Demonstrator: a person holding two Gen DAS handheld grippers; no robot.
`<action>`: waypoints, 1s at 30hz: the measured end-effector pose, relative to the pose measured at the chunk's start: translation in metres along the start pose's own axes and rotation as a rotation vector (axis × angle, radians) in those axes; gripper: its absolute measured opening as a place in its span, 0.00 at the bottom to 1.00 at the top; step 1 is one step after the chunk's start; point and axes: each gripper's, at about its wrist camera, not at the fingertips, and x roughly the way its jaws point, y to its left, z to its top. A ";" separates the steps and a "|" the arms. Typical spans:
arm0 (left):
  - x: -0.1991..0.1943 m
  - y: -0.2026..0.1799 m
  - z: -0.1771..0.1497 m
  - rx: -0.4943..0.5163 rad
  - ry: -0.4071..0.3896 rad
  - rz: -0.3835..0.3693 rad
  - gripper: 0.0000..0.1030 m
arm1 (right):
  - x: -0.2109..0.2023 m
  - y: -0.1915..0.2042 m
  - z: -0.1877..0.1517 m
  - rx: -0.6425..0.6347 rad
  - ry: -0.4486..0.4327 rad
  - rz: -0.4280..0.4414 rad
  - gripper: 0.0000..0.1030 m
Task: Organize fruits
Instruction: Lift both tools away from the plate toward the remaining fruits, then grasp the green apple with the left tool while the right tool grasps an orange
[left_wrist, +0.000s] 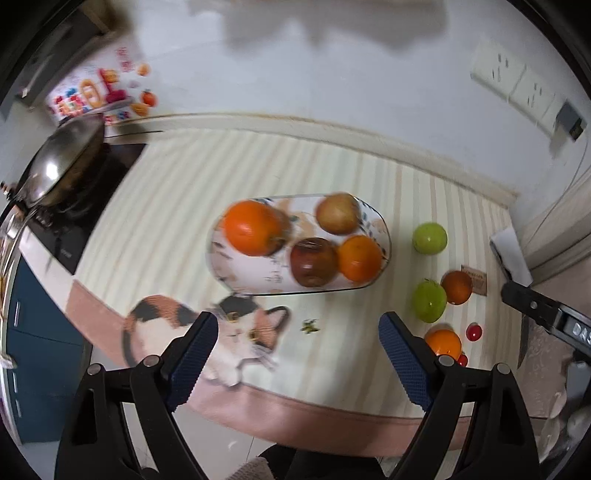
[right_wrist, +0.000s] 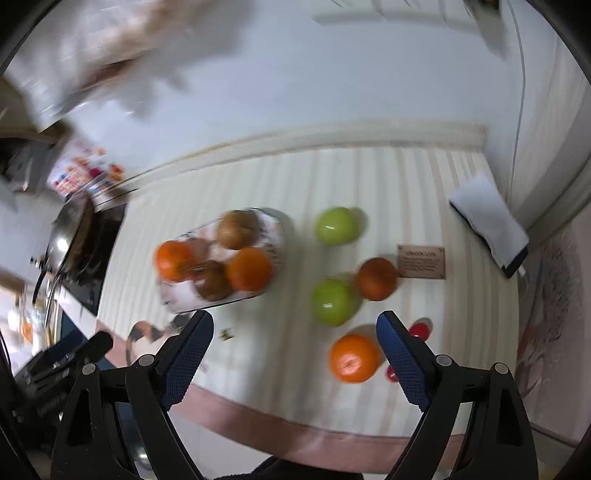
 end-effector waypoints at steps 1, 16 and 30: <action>0.014 -0.014 0.004 0.025 0.024 -0.002 0.87 | 0.012 -0.012 0.005 0.017 0.022 0.000 0.90; 0.127 -0.108 0.039 0.187 0.319 -0.083 0.86 | 0.120 -0.062 -0.053 0.095 0.215 0.071 0.87; 0.188 -0.171 0.037 0.277 0.506 -0.181 0.86 | 0.146 -0.070 -0.068 0.065 0.234 -0.007 0.64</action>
